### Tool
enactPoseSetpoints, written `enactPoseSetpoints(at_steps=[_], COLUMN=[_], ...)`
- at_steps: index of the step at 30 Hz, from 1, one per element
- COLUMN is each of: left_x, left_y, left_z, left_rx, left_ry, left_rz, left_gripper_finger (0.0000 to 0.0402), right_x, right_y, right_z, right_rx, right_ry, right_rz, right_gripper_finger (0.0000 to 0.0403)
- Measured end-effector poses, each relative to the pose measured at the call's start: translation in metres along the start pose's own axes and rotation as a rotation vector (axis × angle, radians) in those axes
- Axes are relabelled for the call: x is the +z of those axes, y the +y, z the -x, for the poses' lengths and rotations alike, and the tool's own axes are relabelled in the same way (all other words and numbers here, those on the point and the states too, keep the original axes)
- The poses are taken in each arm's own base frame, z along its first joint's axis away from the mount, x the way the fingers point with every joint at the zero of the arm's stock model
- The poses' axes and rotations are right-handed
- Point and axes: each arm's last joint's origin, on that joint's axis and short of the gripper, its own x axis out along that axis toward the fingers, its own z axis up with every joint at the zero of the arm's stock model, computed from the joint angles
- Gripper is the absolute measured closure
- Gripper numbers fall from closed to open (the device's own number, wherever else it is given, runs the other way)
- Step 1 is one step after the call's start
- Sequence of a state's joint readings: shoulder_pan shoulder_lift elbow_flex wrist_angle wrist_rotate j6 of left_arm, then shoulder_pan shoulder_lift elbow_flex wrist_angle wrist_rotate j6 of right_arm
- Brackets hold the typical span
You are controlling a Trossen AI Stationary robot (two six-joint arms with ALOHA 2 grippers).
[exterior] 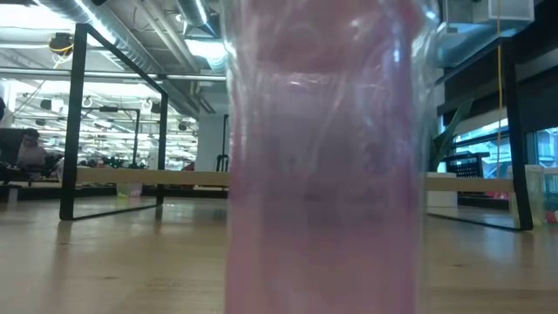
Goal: Pick and place medicine bottles onto shelf by color
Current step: Put the middle right blue pill bottle on the shelf
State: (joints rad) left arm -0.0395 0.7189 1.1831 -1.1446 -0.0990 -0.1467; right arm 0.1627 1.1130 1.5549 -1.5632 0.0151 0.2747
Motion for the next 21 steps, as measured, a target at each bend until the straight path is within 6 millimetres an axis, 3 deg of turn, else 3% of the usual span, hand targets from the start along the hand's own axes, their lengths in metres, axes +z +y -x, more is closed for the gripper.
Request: enactPoseSetpoints(at_steps=[9, 21], left_x=[0.0, 0.0], left_y=[0.0, 0.0], left_z=[0.0, 0.0], left_rx=[0.0, 0.0], left_ry=[0.0, 0.0], left_rz=[0.0, -0.05], left_gripper_finger=[0.0401, 0.0401], right_x=[-0.022, -0.038], right_y=[0.01, 0.015], right_z=[-0.042, -0.106], right_rx=[-0.085, -0.108], right_ry=[0.098, 0.17], right_rz=[0.022, -0.04], right_gripper_finger=[0.0157, 0.0157])
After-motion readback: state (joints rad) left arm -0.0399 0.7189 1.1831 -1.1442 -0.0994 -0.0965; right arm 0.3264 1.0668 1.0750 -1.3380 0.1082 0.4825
